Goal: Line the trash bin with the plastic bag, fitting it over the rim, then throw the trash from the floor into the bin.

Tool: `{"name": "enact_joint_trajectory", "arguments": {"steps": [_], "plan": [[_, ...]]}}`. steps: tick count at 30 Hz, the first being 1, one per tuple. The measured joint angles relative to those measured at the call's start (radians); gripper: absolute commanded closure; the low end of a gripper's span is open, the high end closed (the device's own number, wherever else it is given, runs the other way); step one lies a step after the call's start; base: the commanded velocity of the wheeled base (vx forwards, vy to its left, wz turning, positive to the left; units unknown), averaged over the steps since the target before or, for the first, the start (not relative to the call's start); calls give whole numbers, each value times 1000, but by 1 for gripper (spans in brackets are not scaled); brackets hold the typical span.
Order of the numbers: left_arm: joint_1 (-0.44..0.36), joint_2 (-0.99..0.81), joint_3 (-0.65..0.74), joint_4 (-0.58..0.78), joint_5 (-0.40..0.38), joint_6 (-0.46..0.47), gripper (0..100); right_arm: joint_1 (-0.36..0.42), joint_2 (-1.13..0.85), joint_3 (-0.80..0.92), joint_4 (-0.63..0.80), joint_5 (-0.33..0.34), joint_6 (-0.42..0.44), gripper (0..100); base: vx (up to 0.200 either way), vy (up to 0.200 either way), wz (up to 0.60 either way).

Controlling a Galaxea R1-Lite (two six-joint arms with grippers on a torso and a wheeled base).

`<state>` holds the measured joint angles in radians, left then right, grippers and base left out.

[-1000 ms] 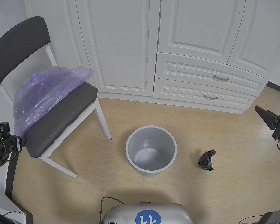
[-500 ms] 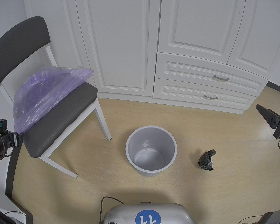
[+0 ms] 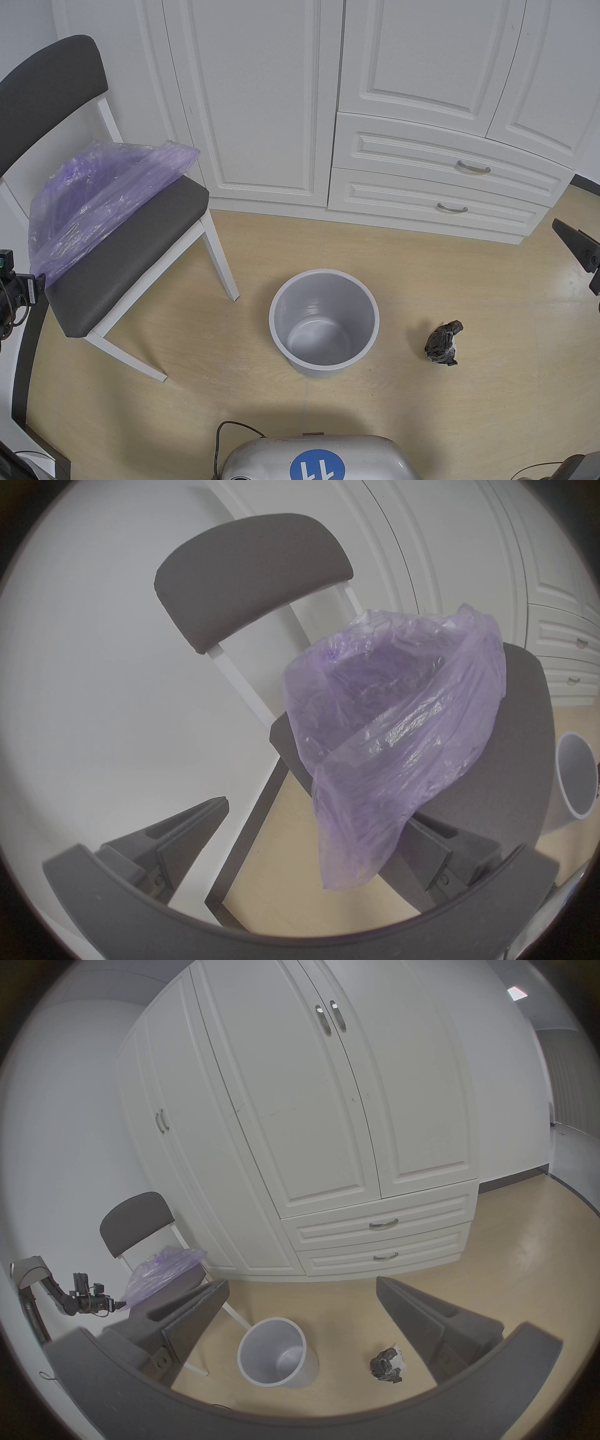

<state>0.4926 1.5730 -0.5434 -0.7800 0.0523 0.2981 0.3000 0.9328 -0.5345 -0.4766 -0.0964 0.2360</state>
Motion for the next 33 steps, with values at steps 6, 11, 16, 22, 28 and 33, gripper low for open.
{"name": "enact_joint_trajectory", "arguments": {"steps": [6,11,16,22,28,33], "plan": [[4,54,23,-57,1,3,0,-5,-5,-12,1,1,10,0,0,0,0],[-1,91,39,-179,0,1,0,-6,-8,-18,0,1,15,0,0,0,0],[-11,139,46,-328,1,-2,0,-6,-11,-20,0,1,17,0,0,0,0],[-38,210,37,-491,4,-7,0,-6,-16,-26,-1,1,21,0,0,0,0],[-63,271,30,-603,2,-10,0,-5,-30,-30,-2,1,21,0,0,0,0],[-68,305,29,-696,-1,-21,0,-1,-37,-30,-2,1,23,0,0,0,0]]}}
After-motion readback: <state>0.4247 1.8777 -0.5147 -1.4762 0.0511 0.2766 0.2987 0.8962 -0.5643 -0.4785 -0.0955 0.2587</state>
